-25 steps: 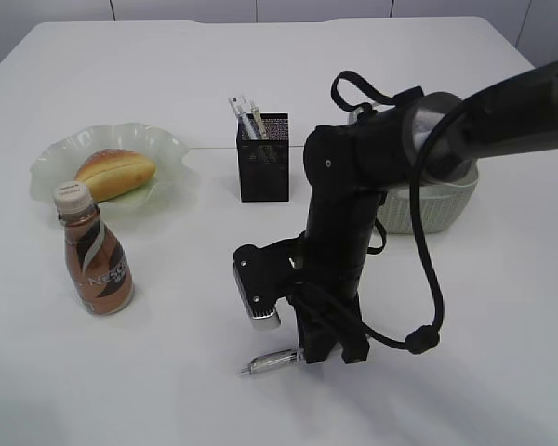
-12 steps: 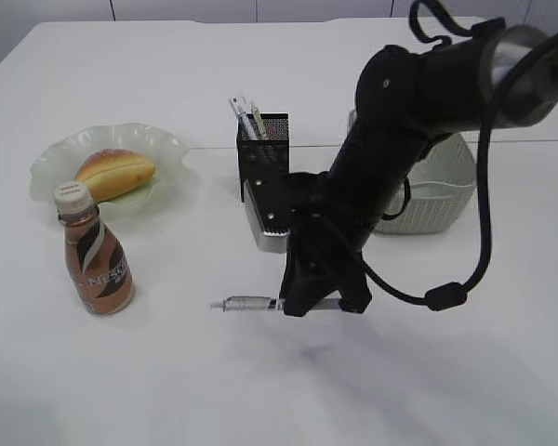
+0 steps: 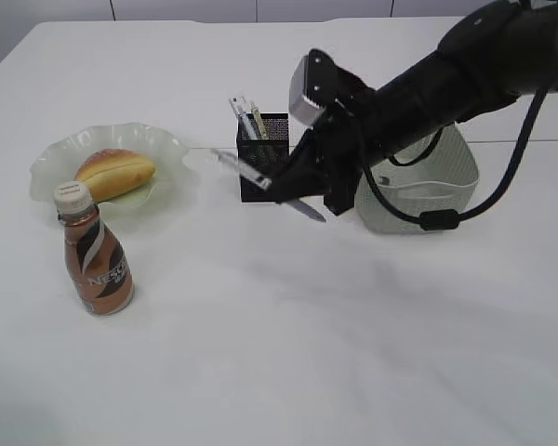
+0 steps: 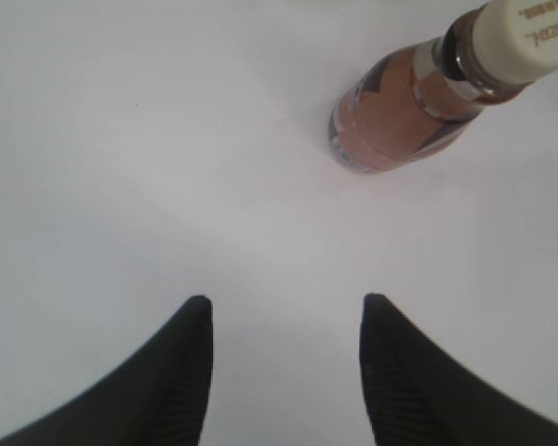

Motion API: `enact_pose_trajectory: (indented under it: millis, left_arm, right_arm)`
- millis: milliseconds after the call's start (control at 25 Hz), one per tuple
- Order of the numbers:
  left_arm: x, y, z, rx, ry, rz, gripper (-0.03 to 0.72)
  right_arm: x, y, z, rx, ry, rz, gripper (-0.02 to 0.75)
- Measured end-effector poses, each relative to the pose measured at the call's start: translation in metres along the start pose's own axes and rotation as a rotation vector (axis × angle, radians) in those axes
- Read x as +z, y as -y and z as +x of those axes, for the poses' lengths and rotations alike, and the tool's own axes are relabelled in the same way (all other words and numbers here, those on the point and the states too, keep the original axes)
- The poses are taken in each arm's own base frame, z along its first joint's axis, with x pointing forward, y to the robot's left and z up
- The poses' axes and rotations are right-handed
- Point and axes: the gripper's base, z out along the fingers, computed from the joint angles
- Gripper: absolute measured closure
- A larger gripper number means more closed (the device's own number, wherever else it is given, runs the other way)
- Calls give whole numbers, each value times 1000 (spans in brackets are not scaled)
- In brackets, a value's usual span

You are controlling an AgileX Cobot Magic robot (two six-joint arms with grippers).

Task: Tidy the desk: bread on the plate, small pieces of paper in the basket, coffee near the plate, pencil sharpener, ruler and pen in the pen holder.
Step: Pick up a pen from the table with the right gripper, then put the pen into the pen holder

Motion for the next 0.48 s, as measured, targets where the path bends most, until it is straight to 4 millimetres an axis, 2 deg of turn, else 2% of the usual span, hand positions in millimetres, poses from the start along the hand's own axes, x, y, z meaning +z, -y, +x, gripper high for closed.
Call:
enact_pose_trajectory:
  millis: [320,480]
  left_arm:
    - [0,0,2,0,-23,-1,308]
    - [0,0,4,0,-45,-2,308]
  right_arm:
    - [-26,42,-9,112,373,338,678]
    - [-18,57,-2,127,436,392,678]
